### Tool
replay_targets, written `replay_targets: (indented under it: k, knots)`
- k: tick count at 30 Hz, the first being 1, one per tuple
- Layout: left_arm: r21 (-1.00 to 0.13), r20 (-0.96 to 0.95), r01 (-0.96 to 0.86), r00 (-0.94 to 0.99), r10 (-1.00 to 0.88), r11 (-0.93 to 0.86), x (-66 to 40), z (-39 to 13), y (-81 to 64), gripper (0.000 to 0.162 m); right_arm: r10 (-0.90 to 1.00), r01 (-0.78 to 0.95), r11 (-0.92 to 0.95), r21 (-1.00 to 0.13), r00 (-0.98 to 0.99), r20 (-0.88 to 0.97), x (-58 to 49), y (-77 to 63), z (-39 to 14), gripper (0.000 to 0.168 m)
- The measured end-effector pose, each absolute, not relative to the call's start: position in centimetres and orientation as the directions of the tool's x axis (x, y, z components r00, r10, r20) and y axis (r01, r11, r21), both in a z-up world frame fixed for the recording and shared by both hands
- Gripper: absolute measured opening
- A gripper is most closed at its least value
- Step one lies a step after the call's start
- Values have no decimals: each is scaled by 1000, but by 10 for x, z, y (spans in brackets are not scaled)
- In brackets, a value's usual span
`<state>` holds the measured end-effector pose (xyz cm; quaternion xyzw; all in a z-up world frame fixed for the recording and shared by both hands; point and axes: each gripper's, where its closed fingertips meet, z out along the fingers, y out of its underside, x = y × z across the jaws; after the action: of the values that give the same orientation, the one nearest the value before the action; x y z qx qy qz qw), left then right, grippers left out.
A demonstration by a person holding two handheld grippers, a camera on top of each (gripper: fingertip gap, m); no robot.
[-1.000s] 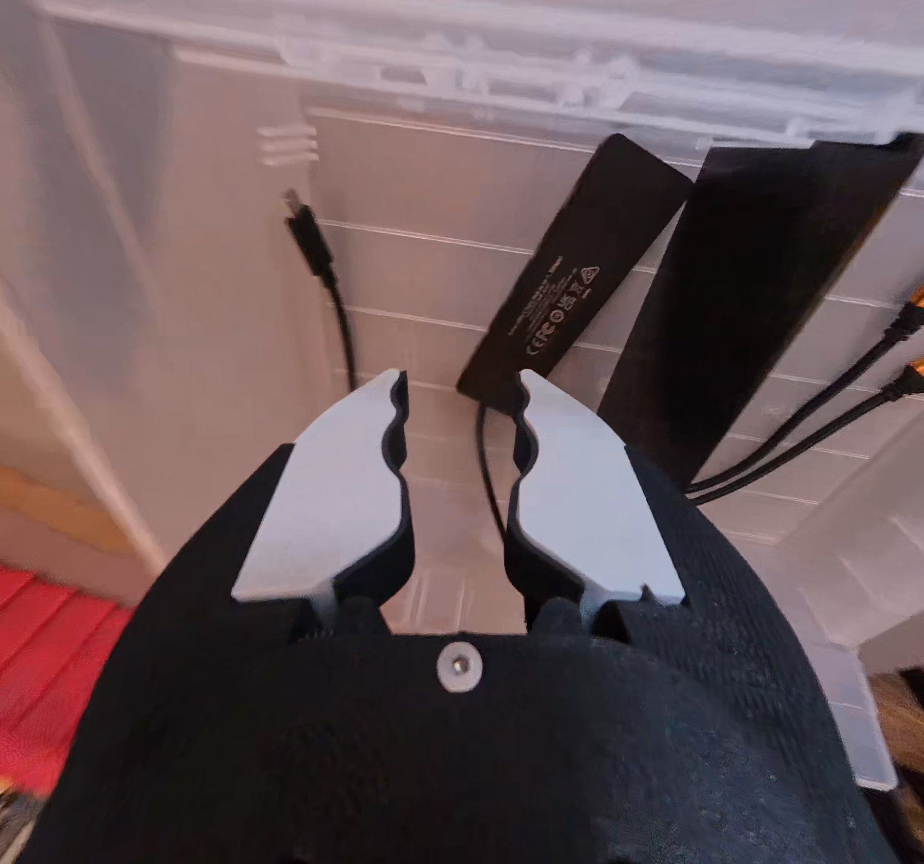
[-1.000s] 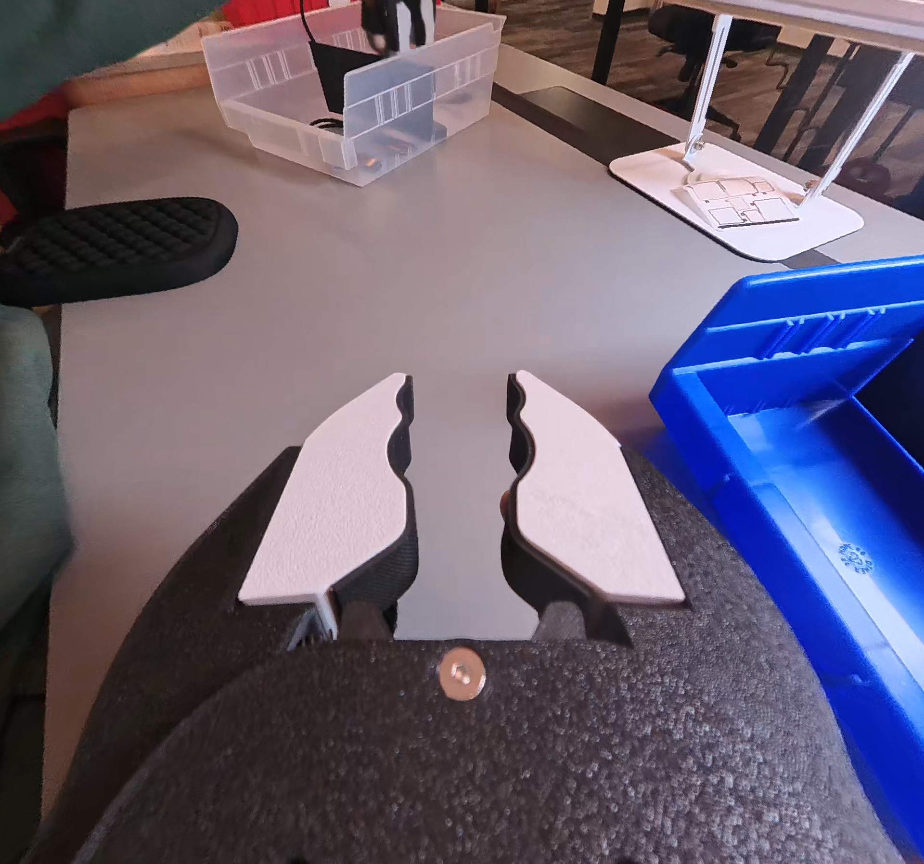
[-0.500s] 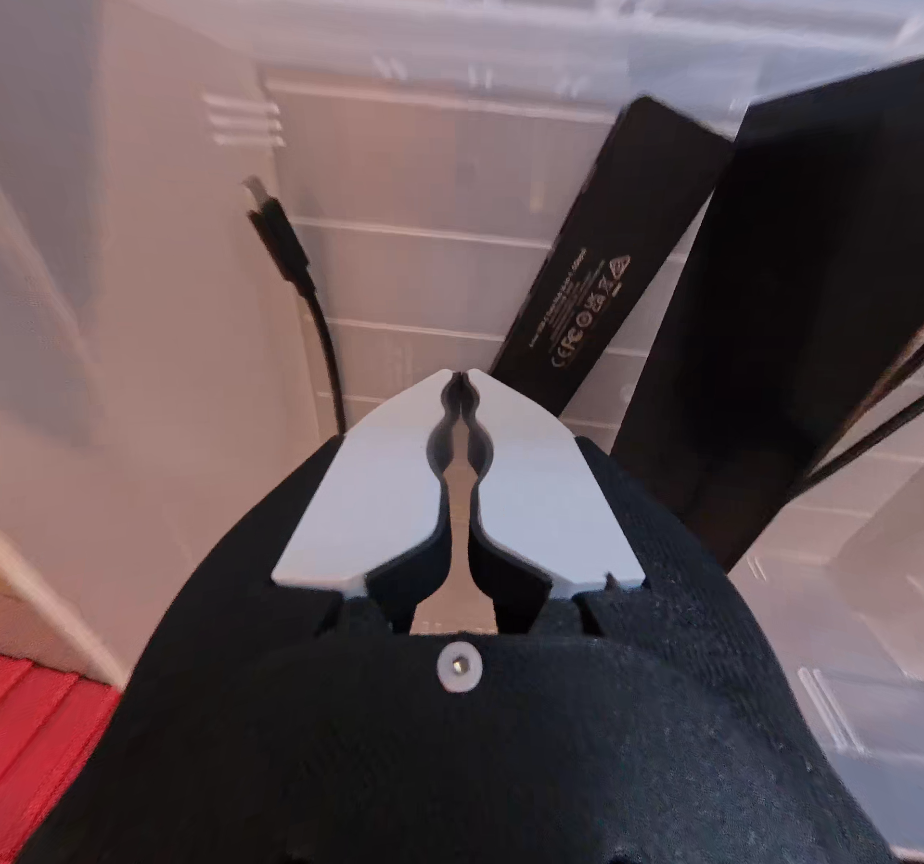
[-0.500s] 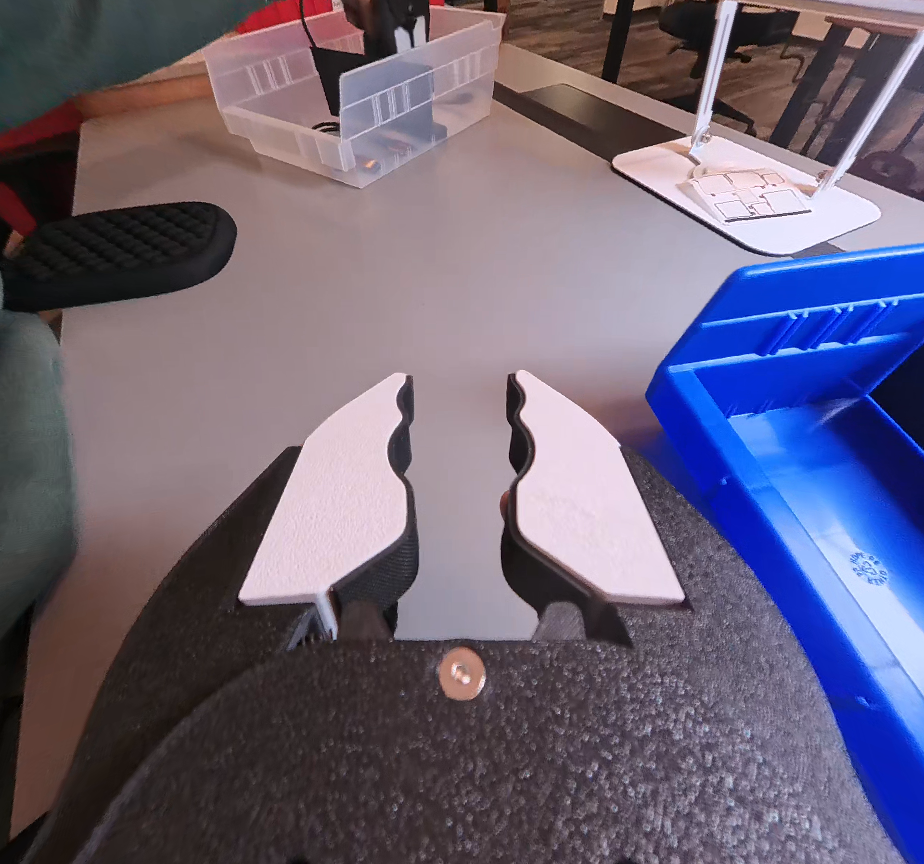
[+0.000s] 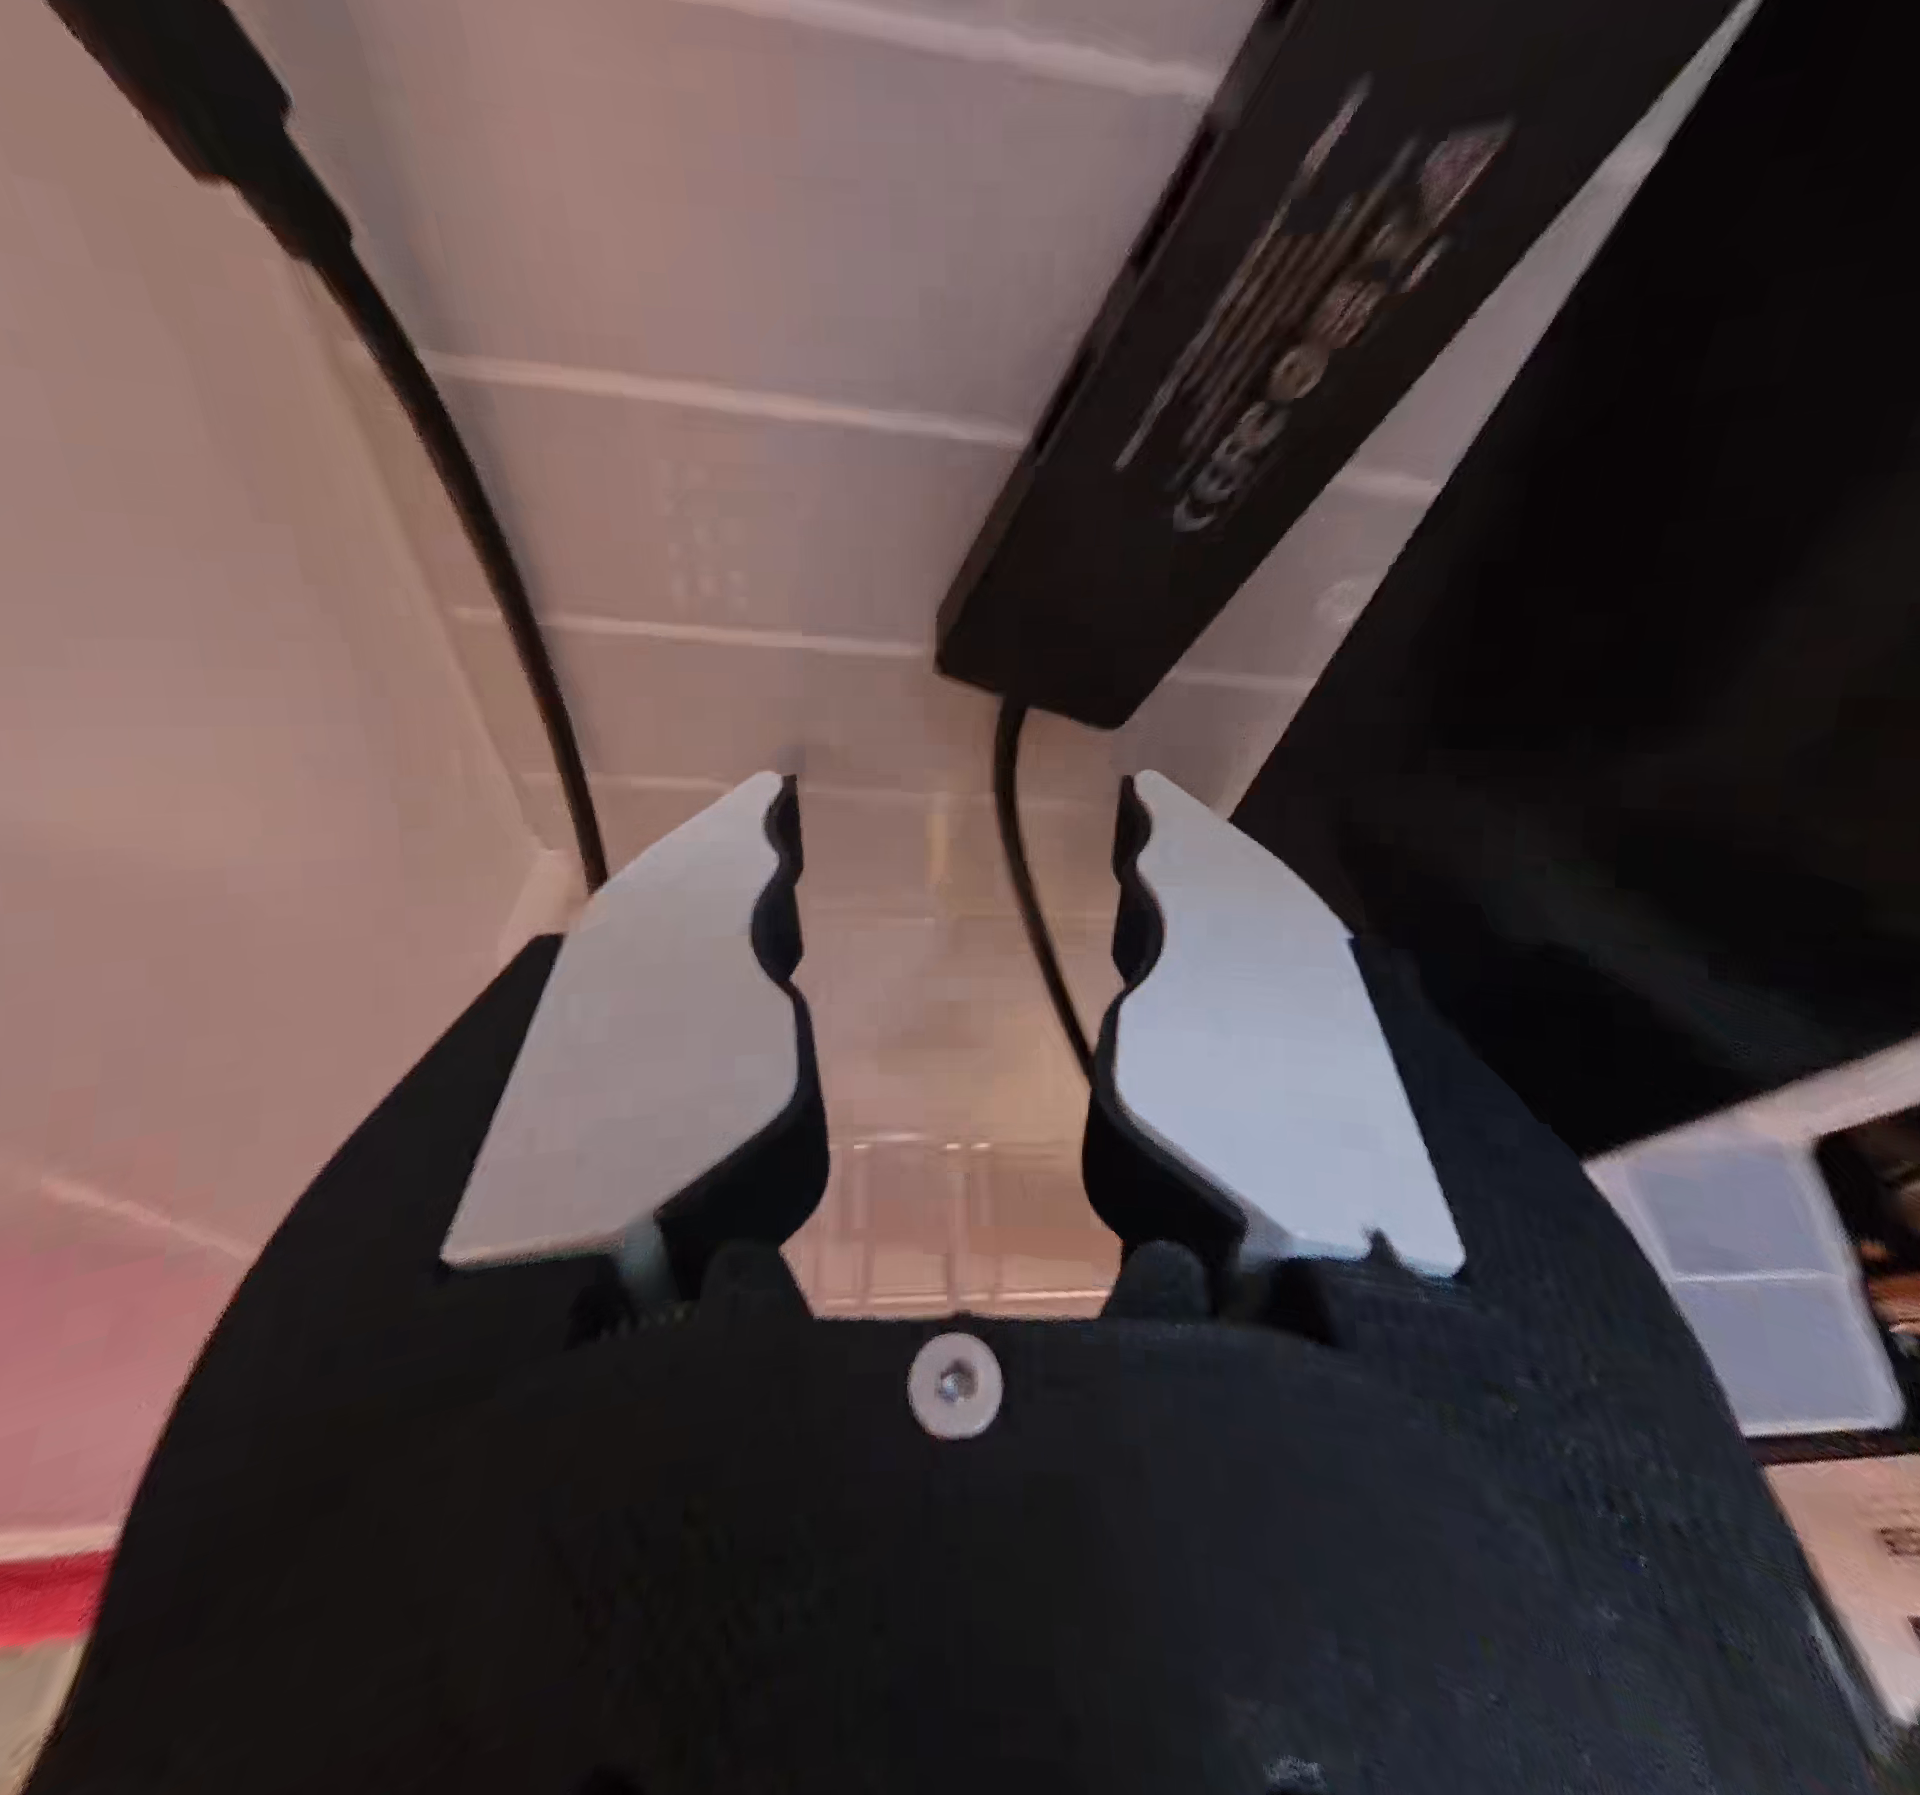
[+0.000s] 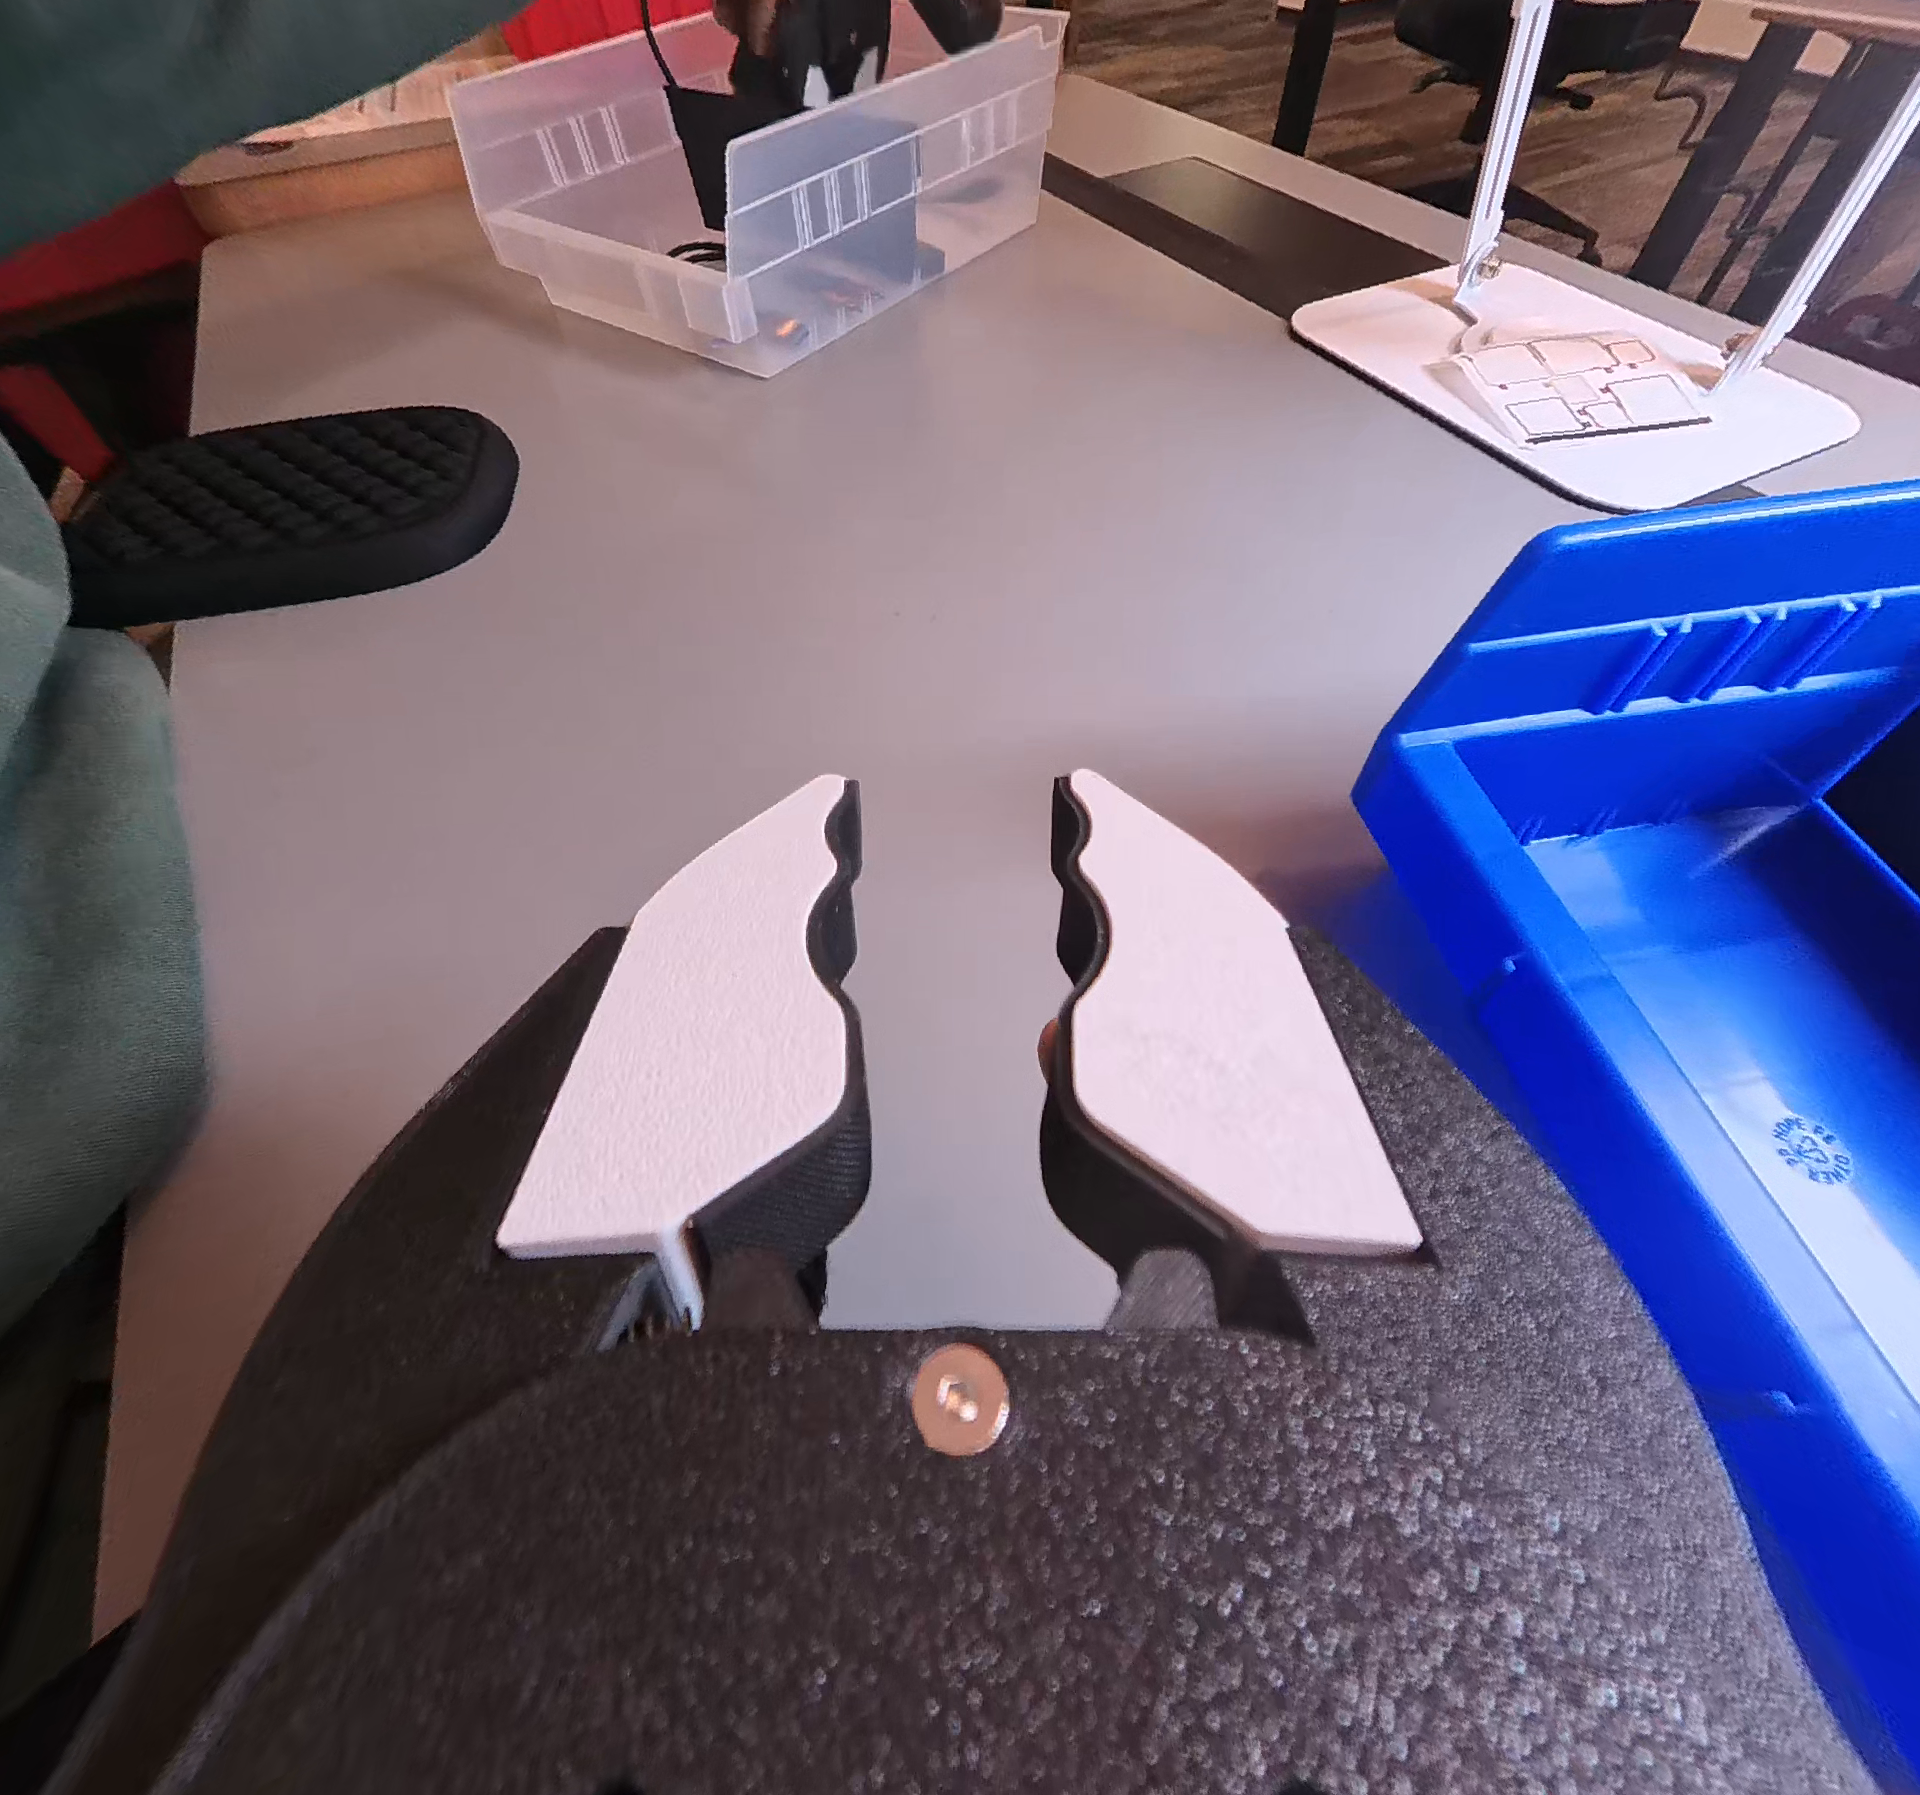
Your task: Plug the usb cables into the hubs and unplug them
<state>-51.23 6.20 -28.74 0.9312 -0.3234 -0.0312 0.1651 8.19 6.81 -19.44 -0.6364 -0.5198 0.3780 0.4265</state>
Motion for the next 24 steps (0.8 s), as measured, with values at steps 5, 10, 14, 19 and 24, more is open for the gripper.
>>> replay_targets:
  k: [5,10,14,19,24]
  knots:
    - [304,-24,-619,755,-656,-724,-525,-288,75,11,983,343,-107,-933,175,-48,80,71,-201,36]
    - [213,-147,-670,697,-702,-711,-529,-286,91,4,983,353,-113,-929,175,-53,81,73,-206,36]
    - [139,-186,-679,697,-692,-721,-526,-271,101,4,982,354,-109,-929,181,-46,83,75,-204,35]
    - [112,-216,-692,684,-697,-713,-523,-245,109,4,981,346,-115,-931,186,-52,81,77,-204,35]
    - [33,-268,-728,654,-708,-685,-509,-212,120,4,981,351,-112,-930,188,-47,81,77,-205,35]
